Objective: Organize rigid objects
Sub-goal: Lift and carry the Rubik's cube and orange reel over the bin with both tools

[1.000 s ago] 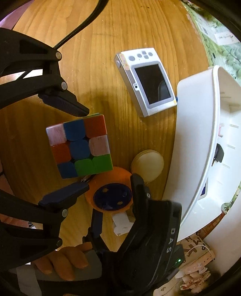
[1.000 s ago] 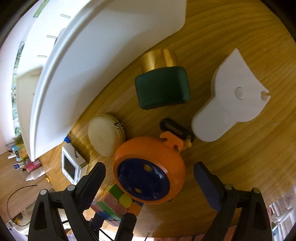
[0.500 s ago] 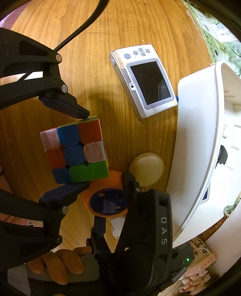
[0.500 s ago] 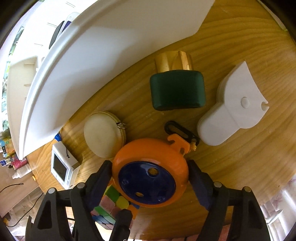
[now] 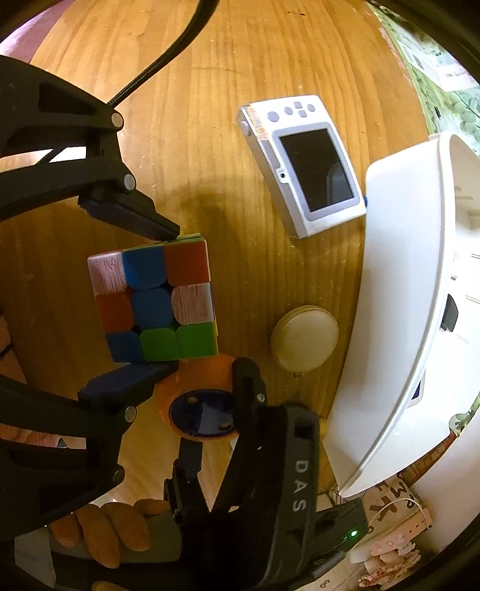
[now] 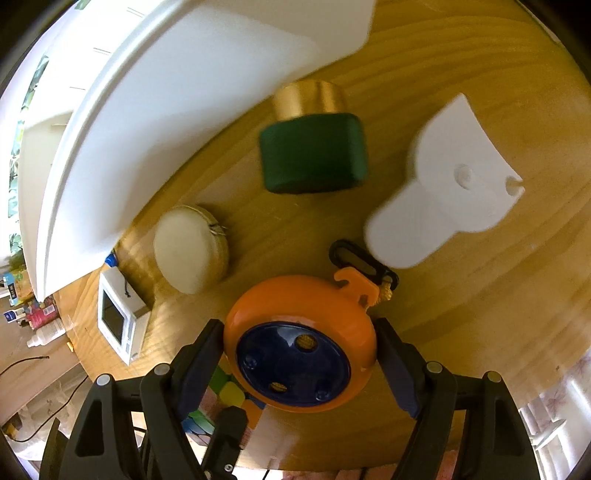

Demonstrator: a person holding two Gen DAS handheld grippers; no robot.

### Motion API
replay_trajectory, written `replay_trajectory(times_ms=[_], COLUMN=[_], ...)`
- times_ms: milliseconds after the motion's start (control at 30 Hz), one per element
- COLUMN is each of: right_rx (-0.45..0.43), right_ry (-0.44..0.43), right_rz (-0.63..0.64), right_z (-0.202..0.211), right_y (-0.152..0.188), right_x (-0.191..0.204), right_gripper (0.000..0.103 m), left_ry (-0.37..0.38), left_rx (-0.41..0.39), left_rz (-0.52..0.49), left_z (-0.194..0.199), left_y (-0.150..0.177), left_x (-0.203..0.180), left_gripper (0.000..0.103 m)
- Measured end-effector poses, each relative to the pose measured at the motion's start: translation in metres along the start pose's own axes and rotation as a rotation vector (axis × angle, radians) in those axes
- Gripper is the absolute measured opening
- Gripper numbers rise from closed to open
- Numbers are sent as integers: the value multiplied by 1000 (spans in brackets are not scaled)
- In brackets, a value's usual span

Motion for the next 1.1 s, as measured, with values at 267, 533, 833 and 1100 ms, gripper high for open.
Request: replay_trajectory(times_ms=[267,533,833,1100], right_rx=[-10,-40,-126,-204], right_ry=[-11,-20,-40,-71], right_rz=[31,107,205,279], right_z=[11,25,69,113], right_y=[12,20,22,10], right_x=[-18,-34,-47,-52], right_gripper=[81,81,81,81], left_ry=[-23,-45,-80,-109], left_rx=[4,-19,-99,-198], left_rz=[60,127,135,116], left_z=[0,7,36,72], left_y=[18,39,48,36], left_x=[-2,-17,-29,-42], left_gripper=[67,67,67,67])
Point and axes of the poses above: each gripper's, at about its wrist camera, not at the fingertips, and z roughly against the way its jaws point, x to its left, y to its underside, the point moved 3 cm from there along -z, roughly the way its jaws point, and after that the axes turned 5 degrees about z, right-handed, at the moved point
